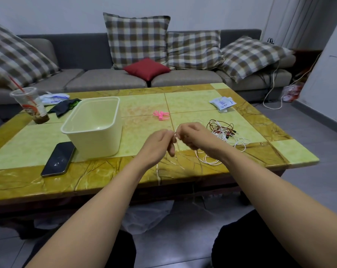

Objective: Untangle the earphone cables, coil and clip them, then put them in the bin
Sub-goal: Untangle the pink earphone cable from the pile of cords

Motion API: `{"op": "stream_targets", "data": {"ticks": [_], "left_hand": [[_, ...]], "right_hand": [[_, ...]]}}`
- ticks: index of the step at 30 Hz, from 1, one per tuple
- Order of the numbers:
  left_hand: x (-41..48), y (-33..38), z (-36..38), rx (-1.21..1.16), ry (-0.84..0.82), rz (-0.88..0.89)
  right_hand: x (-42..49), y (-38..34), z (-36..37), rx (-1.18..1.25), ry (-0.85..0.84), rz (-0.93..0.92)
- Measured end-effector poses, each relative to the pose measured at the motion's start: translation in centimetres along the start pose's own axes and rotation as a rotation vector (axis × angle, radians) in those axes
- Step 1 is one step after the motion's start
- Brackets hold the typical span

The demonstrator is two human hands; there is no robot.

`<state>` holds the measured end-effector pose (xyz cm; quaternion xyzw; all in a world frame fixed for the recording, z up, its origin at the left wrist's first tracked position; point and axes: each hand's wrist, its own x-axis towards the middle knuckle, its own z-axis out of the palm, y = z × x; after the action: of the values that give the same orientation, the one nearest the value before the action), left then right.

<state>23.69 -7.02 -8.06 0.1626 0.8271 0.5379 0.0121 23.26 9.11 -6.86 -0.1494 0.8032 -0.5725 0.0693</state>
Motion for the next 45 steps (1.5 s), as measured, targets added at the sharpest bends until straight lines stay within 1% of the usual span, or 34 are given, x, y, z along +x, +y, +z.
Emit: {"op": "stream_targets", "data": {"ticks": [2,3,4,6,7,8,9,10,11,12,13,14,15,16,17,18,20,22,24,25,27,29,30,31,32,33,34,35,36,38,40,42,45], "left_hand": [[-0.2,0.5,0.2,-0.309,-0.161,-0.116],[-0.3,1.1,0.2,-0.509,-0.196,-0.152],[-0.3,1.6,0.2,-0.714,-0.192,-0.158],[0.0,2.3,0.1,-1.057,-0.084,-0.119],[0.1,2.4,0.1,-1.178,-0.005,-0.099],[0.4,2.1,0.0,-1.249,0.089,-0.085],[0.6,1.7,-0.1,-1.236,0.177,-0.056],[0.9,1.3,-0.2,-1.111,0.262,-0.017],[1.0,0.9,-0.4,-0.876,0.333,0.019],[1.0,0.6,-0.5,-0.576,0.376,0.051],[0.8,0.3,-0.6,-0.278,0.383,0.082],[0.6,0.0,-0.5,-0.031,0.355,0.119],[0.3,-0.2,-0.3,0.149,0.296,0.144],[0.0,-0.4,-0.1,0.255,0.217,0.142],[-0.1,-0.3,0.2,0.272,0.138,0.107],[-0.2,-0.3,0.3,0.204,0.063,0.049],[-0.2,0.2,0.4,-0.092,-0.055,-0.089],[-0.1,0.8,0.1,-0.387,-0.127,-0.146],[-0.1,1.1,-0.2,-0.657,-0.124,-0.132],[0.0,1.2,-0.3,-0.802,-0.106,-0.119],[0.2,1.6,-0.5,-1.094,-0.051,-0.106],[0.6,1.6,-0.7,-1.282,0.059,-0.075],[0.8,1.5,-0.8,-1.314,0.117,-0.057],[0.9,1.3,-0.9,-1.254,0.173,-0.037],[0.9,1.0,-1.0,-1.065,0.225,-0.021],[0.8,0.7,-1.0,-0.74,0.262,-0.011],[0.5,0.4,-1.0,-0.389,0.268,0.002],[0.3,0.0,-0.9,-0.144,0.233,0.021],[0.1,-0.2,-0.7,-0.034,0.159,0.02],[-0.3,-0.3,-0.3,-0.039,-0.023,-0.038],[-0.5,-0.1,0.1,-0.168,-0.154,-0.112],[-0.5,0.2,0.2,-0.411,-0.202,-0.143],[-0.3,0.5,0.0,-0.697,-0.142,-0.152]], "right_hand": [[0.3,0.1,-0.5,0.087,0.113,-0.011],[0.4,0.3,-0.7,0.126,0.134,-0.003],[0.5,0.6,-0.8,0.151,0.129,0.014],[0.5,1.0,-0.5,0.143,0.035,0.06],[0.4,1.2,-0.3,0.111,-0.041,0.089],[0.2,1.3,-0.2,0.064,-0.123,0.122],[0.1,1.4,0.0,0.007,-0.201,0.153],[-0.1,1.4,0.2,-0.051,-0.272,0.178],[-0.3,1.3,0.3,-0.095,-0.328,0.19],[-0.4,1.2,0.3,-0.108,-0.359,0.186],[-0.4,0.9,0.4,-0.086,-0.356,0.169],[-0.4,0.6,0.4,-0.043,-0.316,0.142],[-0.3,0.4,0.3,0.001,-0.251,0.11],[-0.2,0.3,0.2,0.027,-0.177,0.08],[0.0,0.3,0.0,0.027,-0.106,0.056],[0.1,0.3,-0.2,0.008,-0.046,0.038],[0.3,0.7,-0.3,0.009,0.036,0.026],[0.5,0.9,-0.4,0.105,0.075,0.023],[0.6,1.1,-0.4,0.185,0.076,0.013],[0.6,1.2,-0.4,0.182,0.063,0.017],[0.3,1.5,-0.4,0.088,-0.007,0.056],[-0.1,1.7,-0.1,-0.02,-0.145,0.119],[-0.4,1.6,0.0,-0.05,-0.229,0.146],[-0.6,1.4,0.1,-0.065,-0.308,0.163],[-0.8,1.1,0.2,-0.069,-0.363,0.168],[-0.8,0.8,0.3,-0.065,-0.385,0.162],[-0.8,0.6,0.3,-0.054,-0.366,0.148],[-0.8,0.4,0.3,-0.037,-0.314,0.129],[-0.6,0.3,0.1,-0.015,-0.235,0.108],[-0.3,0.4,-0.3,0.01,-0.066,0.068],[-0.1,0.7,-0.6,0.009,0.039,0.052],[0.1,1.1,-0.6,0.065,0.057,0.051],[0.2,1.3,-0.6,0.161,0.033,0.038]]}}
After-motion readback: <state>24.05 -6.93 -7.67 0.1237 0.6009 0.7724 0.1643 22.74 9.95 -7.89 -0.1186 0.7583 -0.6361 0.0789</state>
